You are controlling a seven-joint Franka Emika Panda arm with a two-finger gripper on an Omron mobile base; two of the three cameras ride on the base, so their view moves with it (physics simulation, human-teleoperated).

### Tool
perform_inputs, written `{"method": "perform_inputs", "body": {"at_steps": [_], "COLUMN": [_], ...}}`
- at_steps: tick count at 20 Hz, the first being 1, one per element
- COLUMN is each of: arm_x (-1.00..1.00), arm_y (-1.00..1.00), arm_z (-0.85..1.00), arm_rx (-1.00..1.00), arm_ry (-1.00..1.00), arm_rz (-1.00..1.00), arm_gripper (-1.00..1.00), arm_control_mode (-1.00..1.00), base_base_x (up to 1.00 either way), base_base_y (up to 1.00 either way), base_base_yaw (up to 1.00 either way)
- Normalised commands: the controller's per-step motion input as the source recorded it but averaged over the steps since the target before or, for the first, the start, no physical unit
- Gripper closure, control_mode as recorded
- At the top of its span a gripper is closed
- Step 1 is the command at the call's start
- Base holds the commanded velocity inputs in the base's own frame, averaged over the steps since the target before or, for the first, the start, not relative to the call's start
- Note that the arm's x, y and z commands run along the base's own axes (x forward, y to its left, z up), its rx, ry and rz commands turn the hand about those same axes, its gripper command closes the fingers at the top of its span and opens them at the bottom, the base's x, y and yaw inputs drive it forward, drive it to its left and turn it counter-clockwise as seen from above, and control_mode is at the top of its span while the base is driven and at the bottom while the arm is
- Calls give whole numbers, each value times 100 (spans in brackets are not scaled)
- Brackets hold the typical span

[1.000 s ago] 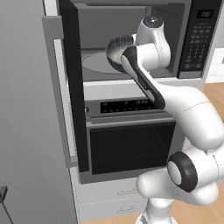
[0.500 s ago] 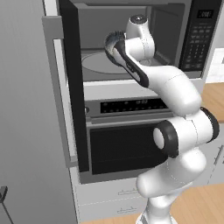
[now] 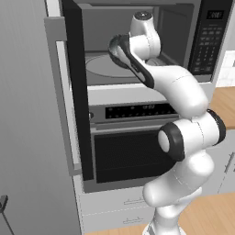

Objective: Pick the mushroom from the sink and place it in the bowl. Then pick the bowl and place it in the microwave. Then close the microwave door and press the start button.

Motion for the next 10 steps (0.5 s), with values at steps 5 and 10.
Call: {"method": "perform_inputs", "body": {"at_steps": [5,10], "arm_x": [-81,-100], "arm_y": [0,-2], "arm_z": [-1,0], "arm_rx": [0,0], "arm_ry": [-27,-35], "arm_rz": [2,9], "arm_gripper": [-100,-100], "arm_control_mode": [-100,-100], "base_base_x": [0,0], "base_base_y": [0,0], "base_base_yaw": [0,0]}}
